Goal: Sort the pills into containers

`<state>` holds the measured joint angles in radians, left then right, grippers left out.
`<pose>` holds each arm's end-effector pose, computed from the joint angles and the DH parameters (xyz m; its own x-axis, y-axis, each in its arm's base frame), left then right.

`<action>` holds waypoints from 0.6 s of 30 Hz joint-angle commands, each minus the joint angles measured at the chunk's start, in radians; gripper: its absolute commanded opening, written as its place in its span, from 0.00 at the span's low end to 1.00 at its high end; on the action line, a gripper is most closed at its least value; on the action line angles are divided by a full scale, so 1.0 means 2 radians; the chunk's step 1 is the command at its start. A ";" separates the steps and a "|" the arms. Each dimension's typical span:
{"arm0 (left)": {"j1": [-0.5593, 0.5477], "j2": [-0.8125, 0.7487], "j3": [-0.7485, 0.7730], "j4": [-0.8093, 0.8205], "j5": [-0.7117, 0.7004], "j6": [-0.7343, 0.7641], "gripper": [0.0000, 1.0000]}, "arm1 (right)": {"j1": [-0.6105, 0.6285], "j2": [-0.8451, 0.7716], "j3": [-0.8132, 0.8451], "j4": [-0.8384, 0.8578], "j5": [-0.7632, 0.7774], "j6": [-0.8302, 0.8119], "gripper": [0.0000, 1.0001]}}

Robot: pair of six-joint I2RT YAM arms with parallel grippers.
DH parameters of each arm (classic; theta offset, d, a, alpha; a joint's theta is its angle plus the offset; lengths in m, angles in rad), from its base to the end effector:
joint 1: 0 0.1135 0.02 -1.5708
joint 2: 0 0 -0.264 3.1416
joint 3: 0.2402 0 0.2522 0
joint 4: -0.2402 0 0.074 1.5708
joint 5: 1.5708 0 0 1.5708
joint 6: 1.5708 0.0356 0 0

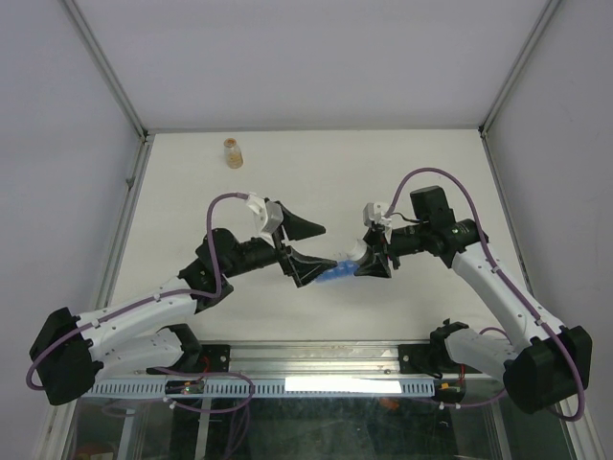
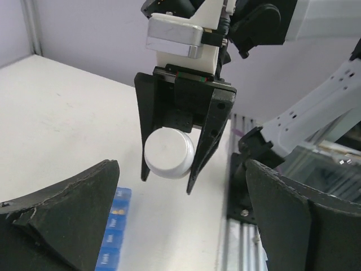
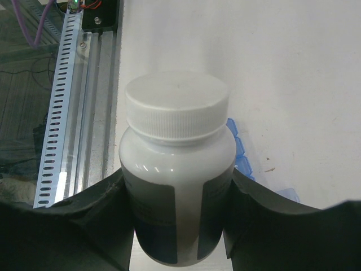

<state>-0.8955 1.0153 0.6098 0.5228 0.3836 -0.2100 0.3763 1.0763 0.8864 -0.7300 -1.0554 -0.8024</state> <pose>0.1370 -0.1924 0.3088 -0.1278 -0.1497 -0.9804 0.9504 0.2642 -0.1642 0.1765 0.1031 0.2857 -0.0314 -0.3935 -0.9188 -0.9986 -0.0263 0.0454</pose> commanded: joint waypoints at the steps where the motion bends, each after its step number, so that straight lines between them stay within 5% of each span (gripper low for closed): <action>1: 0.001 -0.009 -0.033 0.073 -0.030 -0.174 0.96 | -0.002 -0.014 0.017 0.017 -0.014 0.002 0.00; 7: -0.005 -0.014 -0.033 0.036 -0.057 -0.220 0.91 | -0.002 -0.013 0.017 0.018 -0.011 0.002 0.00; 13: -0.082 -0.004 0.039 -0.113 -0.218 -0.143 0.90 | -0.001 -0.009 0.016 0.018 -0.010 0.002 0.00; 18: -0.112 0.018 0.077 -0.156 -0.269 -0.129 0.88 | -0.002 -0.008 0.015 0.019 -0.009 0.002 0.00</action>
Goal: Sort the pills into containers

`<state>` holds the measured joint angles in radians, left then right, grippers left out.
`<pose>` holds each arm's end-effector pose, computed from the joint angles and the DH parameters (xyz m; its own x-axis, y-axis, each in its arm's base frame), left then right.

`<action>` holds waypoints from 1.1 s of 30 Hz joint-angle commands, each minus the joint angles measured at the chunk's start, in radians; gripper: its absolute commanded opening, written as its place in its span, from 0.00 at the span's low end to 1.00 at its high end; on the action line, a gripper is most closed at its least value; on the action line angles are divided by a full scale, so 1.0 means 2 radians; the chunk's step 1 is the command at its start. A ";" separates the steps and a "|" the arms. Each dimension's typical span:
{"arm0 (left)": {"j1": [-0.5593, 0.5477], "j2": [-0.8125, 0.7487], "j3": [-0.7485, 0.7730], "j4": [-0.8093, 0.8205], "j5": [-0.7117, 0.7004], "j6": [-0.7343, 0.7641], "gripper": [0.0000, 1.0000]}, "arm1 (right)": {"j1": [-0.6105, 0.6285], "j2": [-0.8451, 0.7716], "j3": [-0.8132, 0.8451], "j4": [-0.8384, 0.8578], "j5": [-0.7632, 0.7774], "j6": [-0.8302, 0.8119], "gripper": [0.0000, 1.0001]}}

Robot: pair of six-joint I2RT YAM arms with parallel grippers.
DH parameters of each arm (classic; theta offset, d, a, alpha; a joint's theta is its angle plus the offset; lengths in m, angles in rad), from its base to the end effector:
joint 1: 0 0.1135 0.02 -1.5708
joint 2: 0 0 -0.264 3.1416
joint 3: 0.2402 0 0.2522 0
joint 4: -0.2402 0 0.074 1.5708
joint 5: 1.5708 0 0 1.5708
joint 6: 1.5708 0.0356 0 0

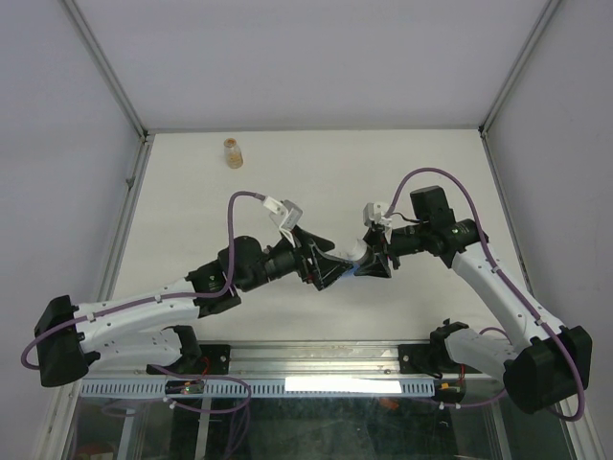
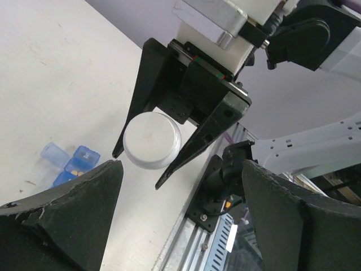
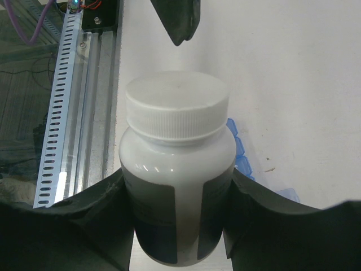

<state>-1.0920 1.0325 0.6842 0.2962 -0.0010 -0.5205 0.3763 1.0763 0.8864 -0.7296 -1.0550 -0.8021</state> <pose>0.1128 -0.2173 0.3072 -0.4620 -0.1895 -0.8664 0.7577 0.4234 -0.4966 0.1766 0.1031 0.2857 -0.0314 -0.3936 -0.9187 -0.9986 -0.0259 0.0452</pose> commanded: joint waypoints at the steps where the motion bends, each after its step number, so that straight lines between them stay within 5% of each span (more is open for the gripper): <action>1: -0.016 0.012 0.045 -0.046 -0.082 0.027 0.88 | -0.002 -0.008 0.015 0.019 -0.009 0.003 0.00; 19: -0.037 0.089 0.136 -0.102 -0.138 0.018 0.82 | -0.003 -0.007 0.015 0.020 -0.007 0.004 0.00; 33: -0.037 0.103 0.146 -0.115 -0.101 0.018 0.48 | -0.003 -0.007 0.015 0.020 -0.008 0.004 0.00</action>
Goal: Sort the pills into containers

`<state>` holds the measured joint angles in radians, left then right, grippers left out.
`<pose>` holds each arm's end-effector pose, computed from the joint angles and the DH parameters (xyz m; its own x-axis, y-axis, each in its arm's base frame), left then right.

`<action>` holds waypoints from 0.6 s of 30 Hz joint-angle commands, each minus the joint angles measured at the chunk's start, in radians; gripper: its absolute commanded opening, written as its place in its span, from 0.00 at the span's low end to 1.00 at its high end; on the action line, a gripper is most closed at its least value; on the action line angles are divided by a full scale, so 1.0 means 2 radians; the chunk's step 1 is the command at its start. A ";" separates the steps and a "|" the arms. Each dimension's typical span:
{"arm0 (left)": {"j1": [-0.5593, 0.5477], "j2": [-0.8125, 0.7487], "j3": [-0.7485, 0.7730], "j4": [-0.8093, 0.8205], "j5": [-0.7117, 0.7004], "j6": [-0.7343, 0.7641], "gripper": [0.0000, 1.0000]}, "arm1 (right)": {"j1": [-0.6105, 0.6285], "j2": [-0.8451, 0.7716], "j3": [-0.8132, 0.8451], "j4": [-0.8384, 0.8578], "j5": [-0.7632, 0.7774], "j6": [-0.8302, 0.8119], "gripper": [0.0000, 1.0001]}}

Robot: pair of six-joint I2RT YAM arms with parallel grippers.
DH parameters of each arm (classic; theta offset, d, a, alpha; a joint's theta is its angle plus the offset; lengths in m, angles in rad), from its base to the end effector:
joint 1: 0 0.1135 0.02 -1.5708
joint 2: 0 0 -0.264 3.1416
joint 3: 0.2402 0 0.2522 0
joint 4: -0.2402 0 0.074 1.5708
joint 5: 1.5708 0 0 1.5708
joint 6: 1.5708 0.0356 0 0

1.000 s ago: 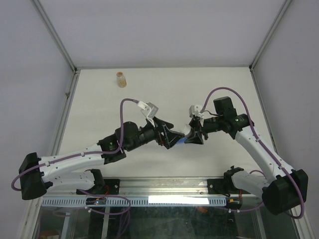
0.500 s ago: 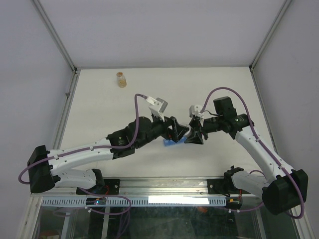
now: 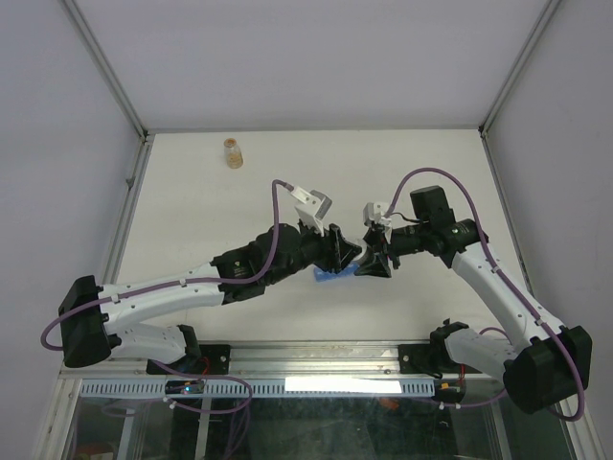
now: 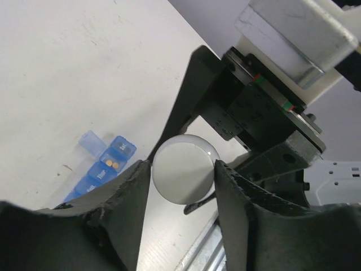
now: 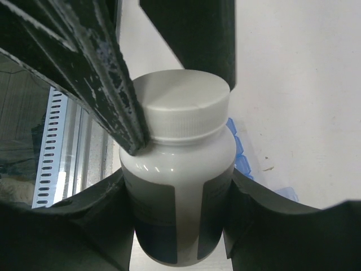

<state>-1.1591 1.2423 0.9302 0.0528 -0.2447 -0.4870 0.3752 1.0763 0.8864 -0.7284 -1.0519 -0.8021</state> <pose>0.1245 -0.2635 0.3174 -0.4629 -0.0745 -0.8833 0.6550 0.6427 -0.3974 0.1768 0.1029 0.2857 -0.0307 -0.3952 -0.9181 -0.9988 -0.0228 0.0432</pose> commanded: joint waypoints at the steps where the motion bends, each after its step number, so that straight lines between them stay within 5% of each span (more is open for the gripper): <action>1: -0.004 -0.001 0.023 0.007 0.024 0.001 0.43 | -0.002 -0.007 0.015 0.019 -0.009 0.004 0.00; 4: -0.003 -0.003 0.021 0.008 0.045 0.010 0.25 | -0.002 -0.007 0.015 0.019 -0.009 0.004 0.00; 7: -0.002 -0.009 0.011 0.026 0.089 0.046 0.17 | -0.002 -0.007 0.015 0.018 -0.010 0.004 0.00; 10: 0.006 -0.017 -0.014 0.062 0.181 0.125 0.14 | -0.003 -0.009 0.016 0.018 -0.011 0.004 0.00; 15: 0.054 -0.016 -0.050 0.097 0.444 0.309 0.15 | -0.003 -0.011 0.016 0.017 -0.013 0.004 0.00; 18: 0.078 0.001 -0.042 0.091 0.524 0.404 0.17 | -0.003 -0.012 0.016 0.017 -0.013 0.004 0.00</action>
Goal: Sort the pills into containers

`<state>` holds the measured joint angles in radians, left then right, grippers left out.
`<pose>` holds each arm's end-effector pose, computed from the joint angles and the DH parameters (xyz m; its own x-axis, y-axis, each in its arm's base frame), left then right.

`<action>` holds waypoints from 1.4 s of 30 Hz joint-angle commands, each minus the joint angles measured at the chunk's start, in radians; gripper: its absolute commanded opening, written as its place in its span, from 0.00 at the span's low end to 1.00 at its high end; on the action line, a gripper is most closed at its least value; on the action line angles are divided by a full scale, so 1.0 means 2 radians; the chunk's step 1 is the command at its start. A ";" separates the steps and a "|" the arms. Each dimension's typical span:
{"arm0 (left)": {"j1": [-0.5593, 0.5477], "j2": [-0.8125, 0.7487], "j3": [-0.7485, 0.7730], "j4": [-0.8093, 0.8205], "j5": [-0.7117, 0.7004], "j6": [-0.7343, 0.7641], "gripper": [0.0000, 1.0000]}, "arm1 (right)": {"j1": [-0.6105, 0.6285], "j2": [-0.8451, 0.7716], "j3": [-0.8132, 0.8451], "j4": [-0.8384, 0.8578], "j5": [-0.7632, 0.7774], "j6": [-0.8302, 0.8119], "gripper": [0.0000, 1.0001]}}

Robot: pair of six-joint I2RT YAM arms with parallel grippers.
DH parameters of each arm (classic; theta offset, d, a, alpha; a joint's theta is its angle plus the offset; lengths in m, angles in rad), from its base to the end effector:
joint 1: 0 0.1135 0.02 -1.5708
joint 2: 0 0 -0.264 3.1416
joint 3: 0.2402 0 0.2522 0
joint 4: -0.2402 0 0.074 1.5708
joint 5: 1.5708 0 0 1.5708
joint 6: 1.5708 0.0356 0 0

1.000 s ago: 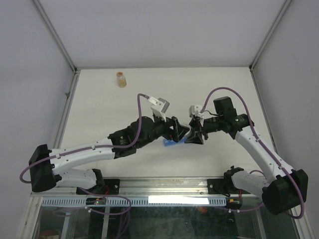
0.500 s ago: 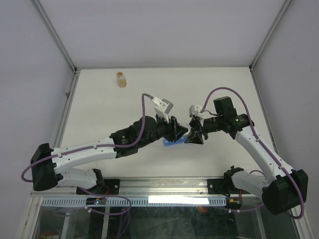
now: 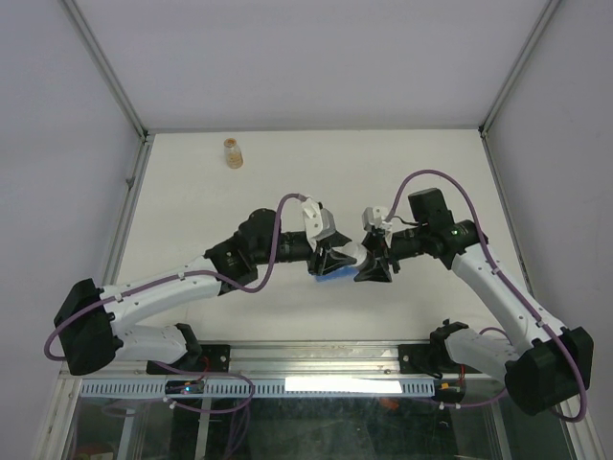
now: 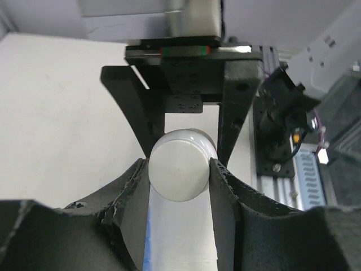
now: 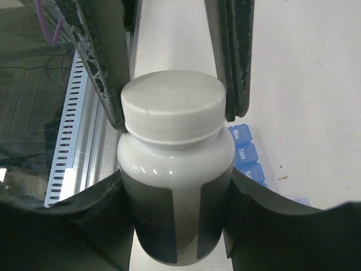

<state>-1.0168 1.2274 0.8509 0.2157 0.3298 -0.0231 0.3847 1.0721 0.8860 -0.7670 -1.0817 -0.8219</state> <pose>0.1413 -0.2504 0.3106 -0.1067 0.1309 -0.9856 0.9706 0.2289 -0.0746 0.1718 0.1035 0.2850 -0.0382 -0.3867 -0.9214 -0.9961 -0.0582 0.0658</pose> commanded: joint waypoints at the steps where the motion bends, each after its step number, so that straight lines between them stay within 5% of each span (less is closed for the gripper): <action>1: 0.012 0.016 0.003 0.012 0.238 0.184 0.22 | -0.008 -0.010 0.016 0.036 0.001 0.013 0.00; 3: 0.023 0.030 0.018 0.015 0.245 0.191 0.33 | -0.009 -0.011 0.017 0.035 0.000 0.011 0.00; 7: 0.032 0.037 0.011 0.098 0.197 0.138 0.78 | -0.009 -0.013 0.017 0.032 -0.002 0.010 0.00; 10: 0.033 0.010 -0.033 0.188 0.122 0.088 0.98 | -0.009 -0.014 0.018 0.031 -0.003 0.008 0.00; 14: 0.037 -0.043 -0.084 0.240 0.049 0.012 0.99 | -0.010 -0.014 0.017 0.030 -0.005 0.007 0.00; 22: 0.037 -0.101 -0.101 0.173 -0.044 -0.227 0.99 | -0.010 -0.012 0.017 0.031 -0.004 0.006 0.00; 25: 0.032 -0.102 -0.089 0.121 -0.084 -0.290 0.84 | -0.009 -0.011 0.017 0.031 -0.002 0.006 0.00; 30: -0.057 -0.072 -0.007 -0.043 -0.247 -0.252 0.76 | -0.010 -0.010 0.016 0.032 -0.002 0.007 0.00; 42: -0.079 -0.011 0.067 -0.098 -0.276 -0.226 0.66 | -0.010 -0.009 0.016 0.032 -0.001 0.007 0.00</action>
<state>-1.1656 1.1873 0.9215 0.0498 -0.1802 -0.4889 0.3679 1.0630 0.8871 -0.7406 -1.0626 -0.8131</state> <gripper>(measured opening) 0.681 0.545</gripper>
